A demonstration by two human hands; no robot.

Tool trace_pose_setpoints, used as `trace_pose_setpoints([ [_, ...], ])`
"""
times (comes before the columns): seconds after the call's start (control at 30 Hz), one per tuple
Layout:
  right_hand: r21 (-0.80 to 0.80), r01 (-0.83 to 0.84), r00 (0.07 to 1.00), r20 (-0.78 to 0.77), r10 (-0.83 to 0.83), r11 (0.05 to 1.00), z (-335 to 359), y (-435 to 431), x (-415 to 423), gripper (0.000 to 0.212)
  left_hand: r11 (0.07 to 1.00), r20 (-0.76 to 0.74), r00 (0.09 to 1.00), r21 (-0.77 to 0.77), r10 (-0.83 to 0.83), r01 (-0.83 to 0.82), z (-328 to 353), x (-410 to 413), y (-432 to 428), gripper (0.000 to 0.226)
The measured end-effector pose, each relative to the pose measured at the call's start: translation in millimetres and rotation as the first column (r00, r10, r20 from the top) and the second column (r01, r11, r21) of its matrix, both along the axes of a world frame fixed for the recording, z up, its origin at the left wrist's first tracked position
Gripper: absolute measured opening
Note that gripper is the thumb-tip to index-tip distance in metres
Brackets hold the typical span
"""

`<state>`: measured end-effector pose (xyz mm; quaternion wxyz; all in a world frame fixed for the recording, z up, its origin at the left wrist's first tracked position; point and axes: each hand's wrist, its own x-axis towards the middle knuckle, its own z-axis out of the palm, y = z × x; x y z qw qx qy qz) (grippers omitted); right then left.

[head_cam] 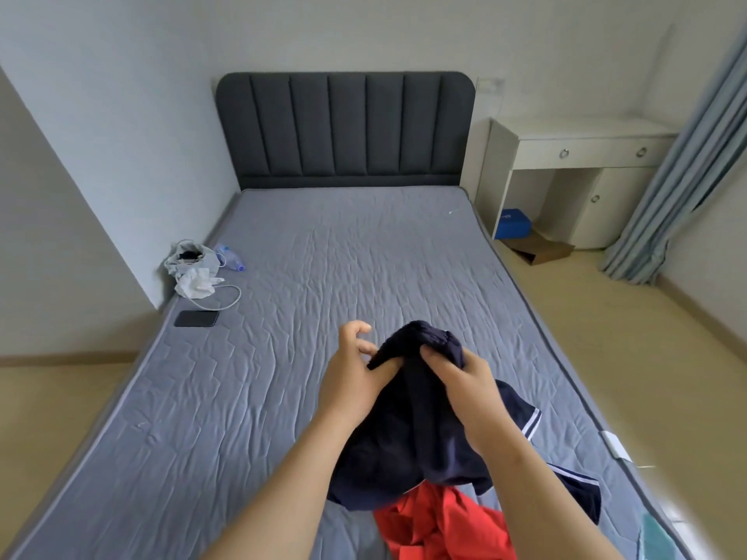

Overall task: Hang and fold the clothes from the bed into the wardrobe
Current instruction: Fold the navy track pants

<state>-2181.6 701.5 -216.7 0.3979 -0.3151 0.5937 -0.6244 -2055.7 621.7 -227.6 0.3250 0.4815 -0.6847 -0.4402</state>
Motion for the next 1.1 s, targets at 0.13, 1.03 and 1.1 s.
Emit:
trace_pose_setpoints([
  [0.13, -0.004, 0.120, 0.981, 0.153, -0.118, 0.993, -0.3, 3.1, -6.1, 0.018, 0.888, 0.129, 0.939, 0.388, -0.319, 0.248, -20.1, 17.4, 1.2, 0.046],
  [1.03, -0.720, -0.034, 0.840, 0.355, 0.410, 0.693, 265.7, -76.5, 20.8, 0.062, 0.914, -0.936, 0.194, -0.218, -0.295, 0.342, 282.9, 1.9, -41.3, 0.023],
  [1.1, -0.762, -0.061, 0.856, 0.292, 0.426, 0.645, 274.8, -75.0, 20.3, 0.061, 0.899, -0.893, 0.231, -0.307, -0.386, 0.313, 289.9, 7.3, -41.6, 0.026],
])
